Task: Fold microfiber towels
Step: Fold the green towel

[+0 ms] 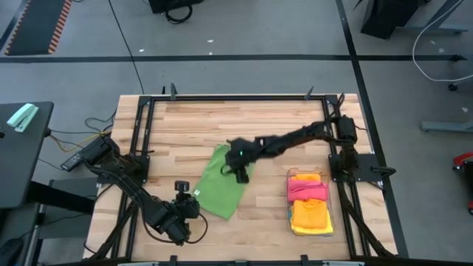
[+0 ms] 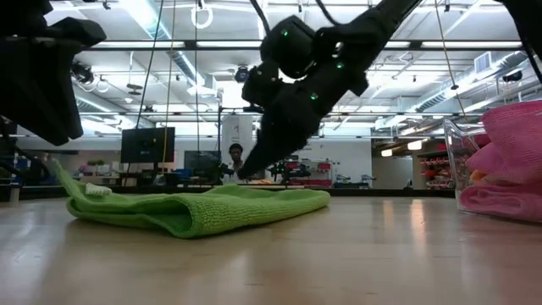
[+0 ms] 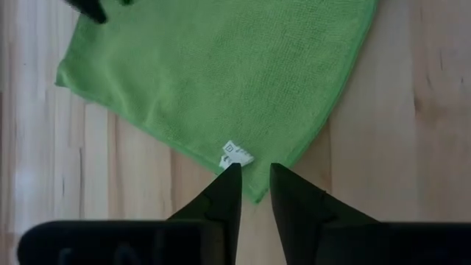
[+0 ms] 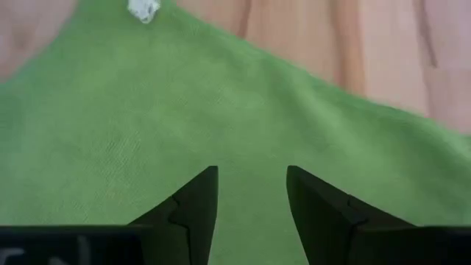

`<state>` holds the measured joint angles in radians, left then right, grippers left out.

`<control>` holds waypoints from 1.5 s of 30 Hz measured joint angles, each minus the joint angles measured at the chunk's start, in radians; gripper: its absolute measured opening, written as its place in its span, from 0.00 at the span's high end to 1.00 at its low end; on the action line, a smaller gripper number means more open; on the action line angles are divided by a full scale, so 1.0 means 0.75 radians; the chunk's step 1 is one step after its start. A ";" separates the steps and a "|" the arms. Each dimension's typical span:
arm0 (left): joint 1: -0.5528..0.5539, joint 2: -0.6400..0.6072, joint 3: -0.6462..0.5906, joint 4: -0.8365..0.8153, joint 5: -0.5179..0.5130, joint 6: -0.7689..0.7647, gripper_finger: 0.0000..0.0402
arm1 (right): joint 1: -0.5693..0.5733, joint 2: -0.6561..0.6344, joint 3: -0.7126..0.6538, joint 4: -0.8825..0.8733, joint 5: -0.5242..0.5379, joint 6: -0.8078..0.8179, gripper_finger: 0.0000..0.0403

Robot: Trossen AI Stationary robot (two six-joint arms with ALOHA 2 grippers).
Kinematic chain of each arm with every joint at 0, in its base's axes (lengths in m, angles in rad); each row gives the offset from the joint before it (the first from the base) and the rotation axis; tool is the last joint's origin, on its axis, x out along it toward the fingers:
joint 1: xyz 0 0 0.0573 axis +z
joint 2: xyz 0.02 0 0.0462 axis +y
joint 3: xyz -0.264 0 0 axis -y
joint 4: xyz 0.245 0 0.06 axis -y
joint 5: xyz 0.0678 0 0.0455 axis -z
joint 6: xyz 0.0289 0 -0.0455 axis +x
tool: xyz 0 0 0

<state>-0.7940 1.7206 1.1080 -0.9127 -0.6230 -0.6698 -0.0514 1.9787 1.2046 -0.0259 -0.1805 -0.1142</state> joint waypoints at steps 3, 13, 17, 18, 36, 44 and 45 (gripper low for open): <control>0.000 0.000 0.000 0.002 0.000 -0.016 0.81 | 0.087 0.005 -0.021 0.015 0.155 0.063 0.58; 0.000 0.000 0.000 -0.007 0.026 -0.043 0.78 | 0.151 0.027 -0.028 0.034 0.276 0.301 0.58; 0.000 0.000 0.000 -0.006 0.060 -0.046 0.77 | 0.147 0.069 -0.026 0.042 0.279 0.340 0.58; -0.001 0.000 0.000 -0.005 0.063 -0.050 0.77 | 0.143 0.086 -0.024 0.069 0.276 0.351 0.58; 0.022 0.001 0.005 0.023 0.066 -0.062 0.79 | -0.079 0.138 0.032 -0.077 -0.185 -0.586 0.62; 0.047 0.001 0.005 0.248 0.028 0.154 0.81 | -0.219 0.144 0.113 -0.195 -0.210 -0.703 0.68; 0.053 0.001 0.005 0.283 -0.001 0.194 0.81 | -0.219 0.145 0.128 -0.213 -0.205 -0.683 0.68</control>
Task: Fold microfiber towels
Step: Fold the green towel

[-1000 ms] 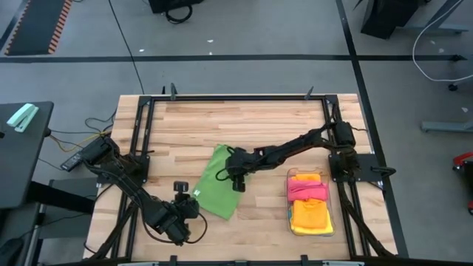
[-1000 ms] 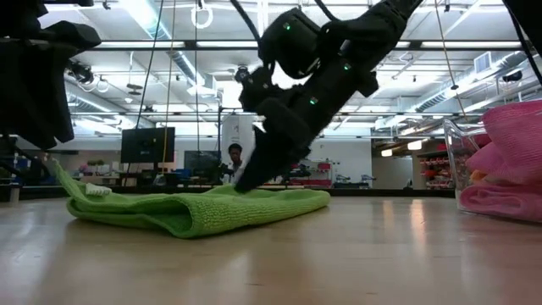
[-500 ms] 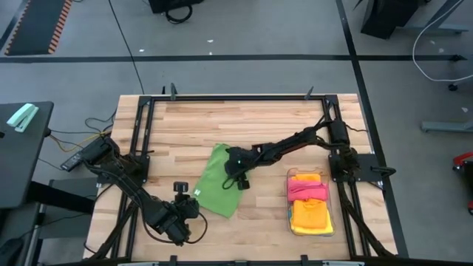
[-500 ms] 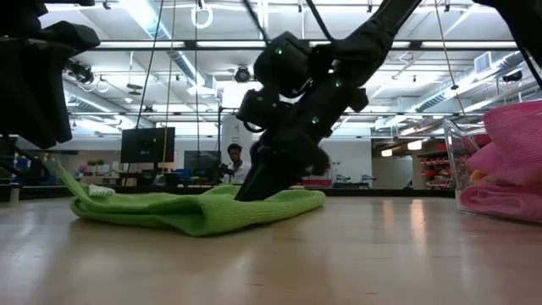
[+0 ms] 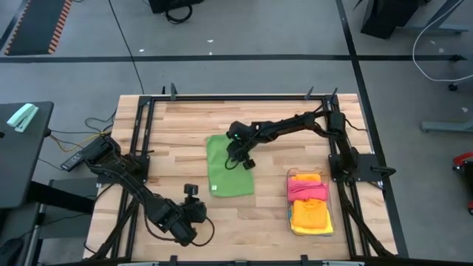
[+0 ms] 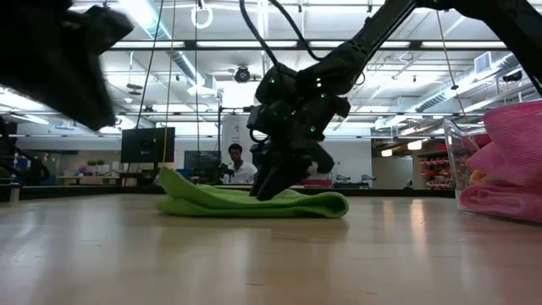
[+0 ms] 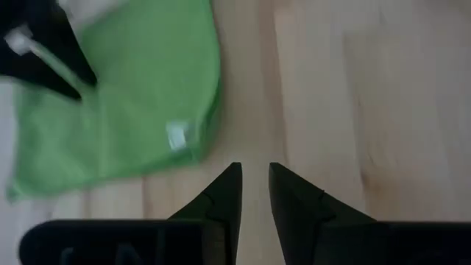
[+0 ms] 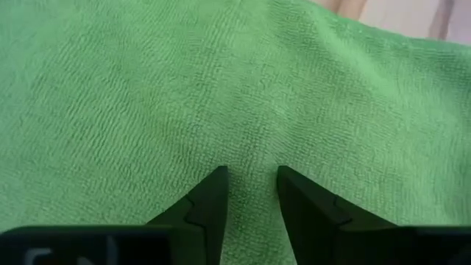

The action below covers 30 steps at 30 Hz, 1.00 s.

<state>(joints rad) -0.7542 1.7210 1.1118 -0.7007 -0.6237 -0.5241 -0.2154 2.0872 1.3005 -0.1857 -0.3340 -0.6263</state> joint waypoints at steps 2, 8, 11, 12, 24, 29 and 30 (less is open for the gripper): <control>0.014 0.000 0.000 0.054 -0.063 0.048 0.79 | 0.011 -0.014 0.016 -0.032 0.007 0.034 0.68; 0.074 0.017 -0.009 0.102 -0.117 0.134 0.68 | 0.080 -0.097 0.029 -0.054 0.066 0.117 0.68; 0.107 0.051 -0.009 0.117 -0.109 0.190 0.61 | 0.113 -0.152 0.028 -0.110 0.071 0.178 0.68; 0.116 0.064 -0.009 0.122 -0.107 0.200 0.59 | 0.124 -0.174 0.028 -0.141 0.074 0.201 0.67; 0.198 0.139 -0.009 0.165 -0.008 0.395 0.57 | 0.306 -0.303 -0.245 -0.115 0.248 0.385 0.68; 0.247 0.187 -0.009 0.178 0.035 0.468 0.56 | 0.366 -0.379 -0.394 0.103 0.292 0.456 0.68; 0.256 0.195 -0.009 0.188 0.035 0.478 0.56 | 0.378 -0.396 -0.423 0.148 0.292 0.466 0.68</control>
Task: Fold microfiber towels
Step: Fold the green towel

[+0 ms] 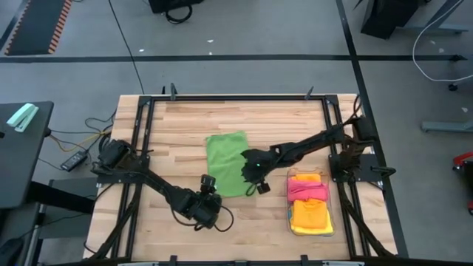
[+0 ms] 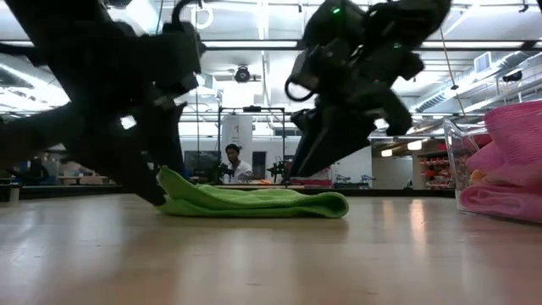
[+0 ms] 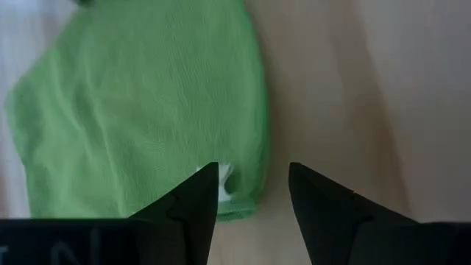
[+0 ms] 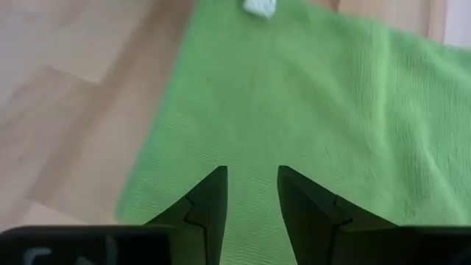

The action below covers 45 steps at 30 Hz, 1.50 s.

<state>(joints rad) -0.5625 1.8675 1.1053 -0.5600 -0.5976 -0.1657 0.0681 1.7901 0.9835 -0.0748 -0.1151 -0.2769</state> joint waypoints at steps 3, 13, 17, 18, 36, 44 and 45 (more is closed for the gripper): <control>0.022 0.011 0.000 0.009 0.003 0.028 0.57 | 0.038 -0.042 -0.087 0.151 0.000 0.019 0.68; 0.085 0.054 0.005 0.039 0.135 0.097 0.67 | 0.170 -0.047 -0.204 0.320 0.055 0.049 0.68; 0.085 0.055 0.004 0.043 0.147 0.068 0.79 | 0.272 -0.016 -0.219 0.386 0.150 0.017 0.68; 0.085 0.055 0.003 0.045 0.154 0.066 0.83 | 0.294 -0.007 -0.221 0.392 0.212 0.016 0.68; 0.093 0.054 0.001 0.100 0.259 -0.200 0.97 | 0.342 0.032 -0.173 0.417 0.347 0.088 0.63; 0.098 0.055 0.002 0.103 0.272 -0.281 0.95 | 0.348 0.136 -0.142 0.386 0.429 0.114 0.55; 0.098 0.055 0.002 0.102 0.274 -0.289 0.97 | 0.349 0.141 -0.143 0.384 0.449 0.110 0.55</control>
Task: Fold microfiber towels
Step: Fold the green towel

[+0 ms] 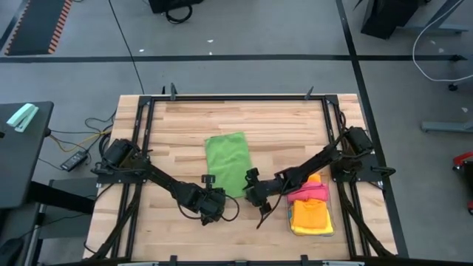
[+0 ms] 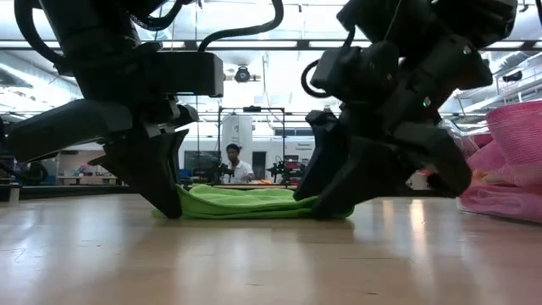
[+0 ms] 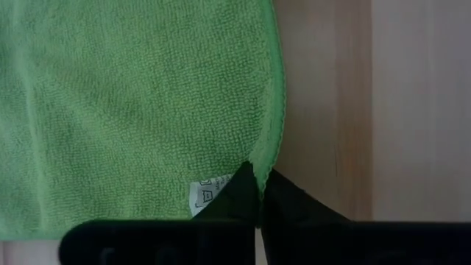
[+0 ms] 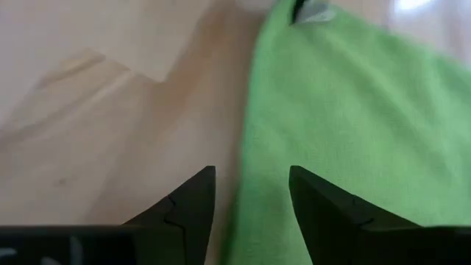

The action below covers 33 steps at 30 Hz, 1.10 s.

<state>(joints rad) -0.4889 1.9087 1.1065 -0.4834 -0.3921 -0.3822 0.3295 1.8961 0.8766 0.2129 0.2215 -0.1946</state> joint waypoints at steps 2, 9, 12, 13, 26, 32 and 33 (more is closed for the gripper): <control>0.003 0.000 0.001 -0.003 0.001 -0.007 0.98 | 0.001 0.011 0.003 -0.002 0.058 -0.013 0.54; 0.005 0.000 0.001 -0.003 0.006 -0.011 0.93 | -0.015 0.011 0.003 -0.020 0.095 -0.064 0.61; 0.005 0.001 0.001 -0.003 0.007 -0.009 0.92 | -0.041 0.009 0.005 -0.040 0.036 -0.073 0.71; 0.005 0.001 0.001 -0.001 0.007 -0.005 0.93 | -0.049 0.009 0.005 -0.044 0.010 -0.067 0.75; -0.082 -0.089 -0.003 0.122 0.061 0.030 0.96 | -0.066 -0.077 -0.001 -0.115 -0.428 0.025 0.98; -0.102 -0.197 -0.002 0.229 0.204 0.025 0.98 | -0.015 -0.103 0.072 -0.224 -0.616 0.069 0.98; -0.103 -0.206 -0.002 0.248 0.226 0.014 0.97 | 0.005 -0.104 0.101 -0.267 -0.631 0.070 0.98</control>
<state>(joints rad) -0.5659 1.7543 1.1049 -0.2974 -0.2225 -0.3716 0.3332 1.8180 0.9523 0.0129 -0.2515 -0.1417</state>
